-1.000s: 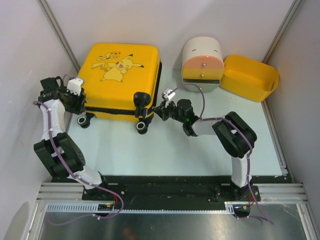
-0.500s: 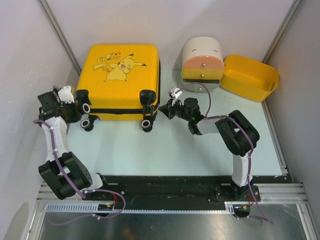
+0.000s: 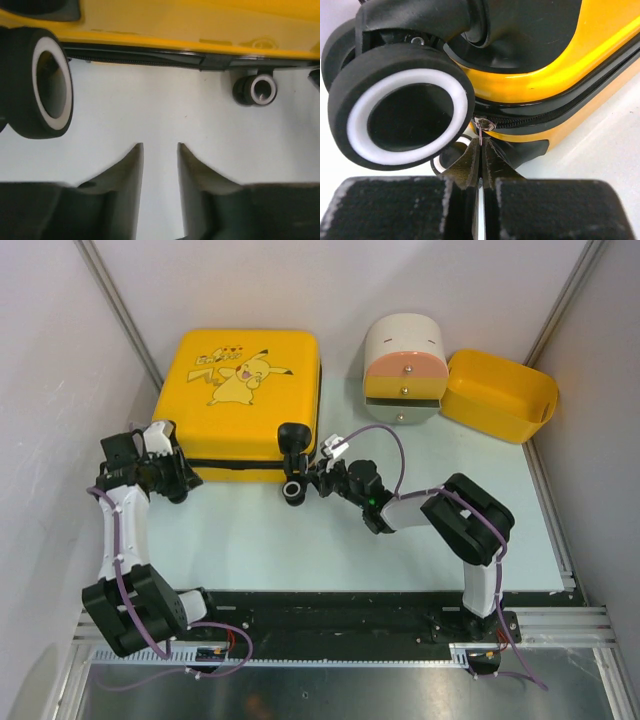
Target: Open, take out, and arrange the luggage
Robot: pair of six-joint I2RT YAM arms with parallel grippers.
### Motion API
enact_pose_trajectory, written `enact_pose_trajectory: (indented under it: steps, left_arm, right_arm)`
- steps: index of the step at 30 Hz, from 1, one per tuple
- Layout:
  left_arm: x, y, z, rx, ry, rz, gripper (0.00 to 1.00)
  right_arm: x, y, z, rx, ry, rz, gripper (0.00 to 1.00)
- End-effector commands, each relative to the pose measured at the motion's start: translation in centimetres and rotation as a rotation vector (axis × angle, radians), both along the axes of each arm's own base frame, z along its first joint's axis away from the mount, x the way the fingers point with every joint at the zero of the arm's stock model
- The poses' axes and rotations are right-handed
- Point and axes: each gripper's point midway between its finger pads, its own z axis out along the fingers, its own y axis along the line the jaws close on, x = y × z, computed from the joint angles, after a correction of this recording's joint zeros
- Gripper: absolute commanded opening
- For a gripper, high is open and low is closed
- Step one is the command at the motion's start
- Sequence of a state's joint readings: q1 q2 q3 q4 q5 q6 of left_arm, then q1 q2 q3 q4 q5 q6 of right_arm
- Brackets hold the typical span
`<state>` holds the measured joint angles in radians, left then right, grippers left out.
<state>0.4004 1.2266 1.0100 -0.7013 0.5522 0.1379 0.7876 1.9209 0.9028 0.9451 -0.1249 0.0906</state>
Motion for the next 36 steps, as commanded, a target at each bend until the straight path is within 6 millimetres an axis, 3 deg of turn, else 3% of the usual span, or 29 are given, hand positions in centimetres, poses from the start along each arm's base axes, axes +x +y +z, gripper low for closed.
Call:
enact_pose_trajectory:
  steps: [1,2,3,4,8,14,23,26,32,35,36]
  left_arm:
    - [0.5,0.7,5.0,0.099,-0.134,-0.002,0.81]
    - [0.7,1.6,5.8,0.164,-0.154,0.001,0.93]
    - [0.6,2.0,6.6,0.198,-0.161,-0.007,0.97]
    - [1.1,2.6,8.5,0.245,-0.194,-0.007,1.00]
    - [2.1,5.8,10.1,0.379,-0.161,0.031,1.00]
    - [4.0,8.7,8.9,0.439,-0.087,0.035,1.00]
    - [5.8,9.7,6.9,0.475,-0.047,-0.058,0.97]
    - [6.4,9.8,6.1,0.460,-0.033,-0.076,0.94]
    - [7.4,9.6,4.4,0.427,-0.006,-0.109,0.75]
    - [7.3,8.5,3.7,0.376,-0.003,-0.126,0.57]
    - [7.2,8.1,3.6,0.365,-0.005,-0.131,0.45]
  right_arm:
    - [-1.6,1.0,4.3,0.093,-0.058,0.046,0.00]
    - [-1.3,0.6,4.4,0.091,-0.057,0.034,0.00]
    - [-0.7,0.0,4.3,0.086,-0.059,0.008,0.00]
    - [-0.6,-0.3,4.3,0.077,-0.068,-0.001,0.00]
    - [-1.7,-0.2,4.8,0.082,-0.087,0.012,0.00]
    - [-3.2,0.8,5.2,0.072,-0.165,0.024,0.00]
    - [-3.3,1.0,4.5,0.035,-0.201,-0.014,0.00]
    - [-3.6,1.3,4.2,0.031,-0.195,-0.006,0.00]
    - [-4.0,1.6,4.2,0.031,-0.207,-0.034,0.00]
    - [-4.2,1.8,4.2,0.044,-0.206,-0.069,0.00]
    - [-4.1,1.9,4.2,0.051,-0.203,-0.083,0.00]
